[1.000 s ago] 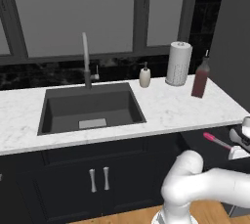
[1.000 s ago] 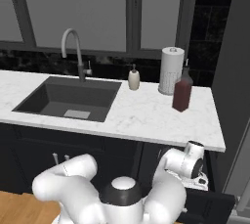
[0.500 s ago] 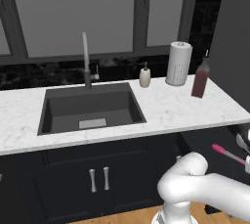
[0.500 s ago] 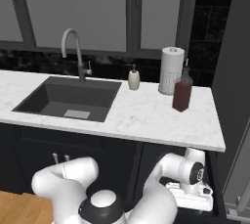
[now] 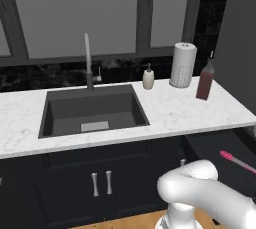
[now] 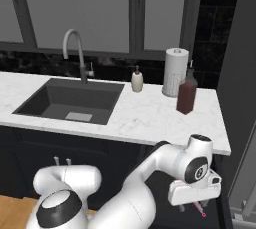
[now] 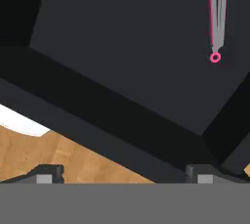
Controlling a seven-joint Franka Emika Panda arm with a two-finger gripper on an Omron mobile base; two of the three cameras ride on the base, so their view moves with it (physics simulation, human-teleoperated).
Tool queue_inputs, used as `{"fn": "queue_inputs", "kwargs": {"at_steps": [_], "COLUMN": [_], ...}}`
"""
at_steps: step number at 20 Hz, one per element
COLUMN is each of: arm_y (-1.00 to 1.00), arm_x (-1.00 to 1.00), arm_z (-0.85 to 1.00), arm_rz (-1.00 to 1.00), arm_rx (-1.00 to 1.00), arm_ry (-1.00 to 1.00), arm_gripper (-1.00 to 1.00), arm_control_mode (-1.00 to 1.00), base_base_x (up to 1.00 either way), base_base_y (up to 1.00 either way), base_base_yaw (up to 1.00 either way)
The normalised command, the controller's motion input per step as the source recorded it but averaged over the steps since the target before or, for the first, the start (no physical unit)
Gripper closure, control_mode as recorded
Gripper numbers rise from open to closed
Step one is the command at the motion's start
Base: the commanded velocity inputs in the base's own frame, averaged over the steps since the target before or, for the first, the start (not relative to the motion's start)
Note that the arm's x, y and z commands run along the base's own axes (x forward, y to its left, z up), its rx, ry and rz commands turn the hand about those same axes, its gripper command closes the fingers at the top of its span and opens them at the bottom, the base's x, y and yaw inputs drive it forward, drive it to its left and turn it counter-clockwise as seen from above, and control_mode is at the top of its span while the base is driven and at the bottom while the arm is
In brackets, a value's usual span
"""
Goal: Pick the tongs from the drawer and place it on the counter.
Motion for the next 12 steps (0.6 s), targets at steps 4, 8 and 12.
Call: {"fn": "queue_inputs", "kwargs": {"at_steps": [4,8,12], "arm_y": [0.16,0.31,0.49], "arm_x": [0.11,0.38,0.1], "arm_z": [0.63,0.22,0.0], "arm_rz": [0.29,0.15,-0.05], "arm_rx": [0.2,0.19,0.08], "arm_ry": [-0.31,-0.28,-0.09], "arm_gripper": [-1.0,-1.0,-1.0], "arm_control_mode": [-1.0,-1.0,-1.0], "base_base_x": [0.0,0.0,0.0], "base_base_y": [0.0,0.0,0.0], "base_base_yaw": [0.0,0.0,0.0]}}
